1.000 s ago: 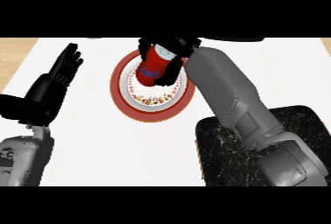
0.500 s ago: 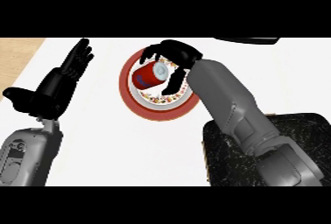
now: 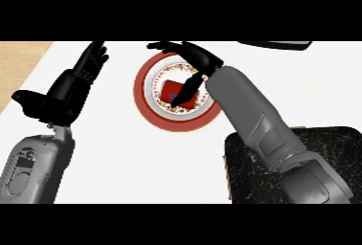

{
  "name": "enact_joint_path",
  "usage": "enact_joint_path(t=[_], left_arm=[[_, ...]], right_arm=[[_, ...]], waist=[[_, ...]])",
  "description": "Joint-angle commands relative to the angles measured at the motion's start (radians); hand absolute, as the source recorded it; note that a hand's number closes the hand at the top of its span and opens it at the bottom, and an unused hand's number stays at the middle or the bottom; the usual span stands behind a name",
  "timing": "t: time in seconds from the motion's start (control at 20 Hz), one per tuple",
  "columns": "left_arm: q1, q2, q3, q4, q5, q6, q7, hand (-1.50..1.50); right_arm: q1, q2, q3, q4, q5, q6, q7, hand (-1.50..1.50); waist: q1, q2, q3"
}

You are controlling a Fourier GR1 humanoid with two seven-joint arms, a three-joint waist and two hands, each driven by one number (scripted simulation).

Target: Pick the can from the tray and place it in the plate

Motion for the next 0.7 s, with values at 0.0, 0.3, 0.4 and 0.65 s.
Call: enact_joint_path(t=[0.0, 0.3, 0.4, 0.65], left_arm=[[0.008, 0.003, 0.007, 0.014, 0.013, -0.017, -0.007, 0.0], [0.029, 0.042, 0.062, -0.029, 0.03, -0.012, 0.019, 0.0], [0.051, 0.06, 0.072, -0.028, 0.035, -0.028, 0.011, 0.0], [0.051, 0.034, 0.053, -0.029, 0.026, -0.019, 0.014, 0.0]], right_arm=[[-0.029, 0.0, -0.06, 0.004, -0.129, 0.052, 0.015, -1.5], [-0.082, 0.0, -0.16, 0.054, -0.223, 0.073, 0.079, -1.5], [-0.029, -0.01, -0.16, 0.069, -0.215, 0.082, 0.022, -1.5], [-0.067, -0.137, -0.215, 0.082, -0.262, 0.203, 0.046, -1.5]], waist=[[-0.01, -0.001, 0.0], [-0.056, -0.004, 0.0], [-0.062, 0.0, 0.0], [-0.067, 0.005, 0.001]])
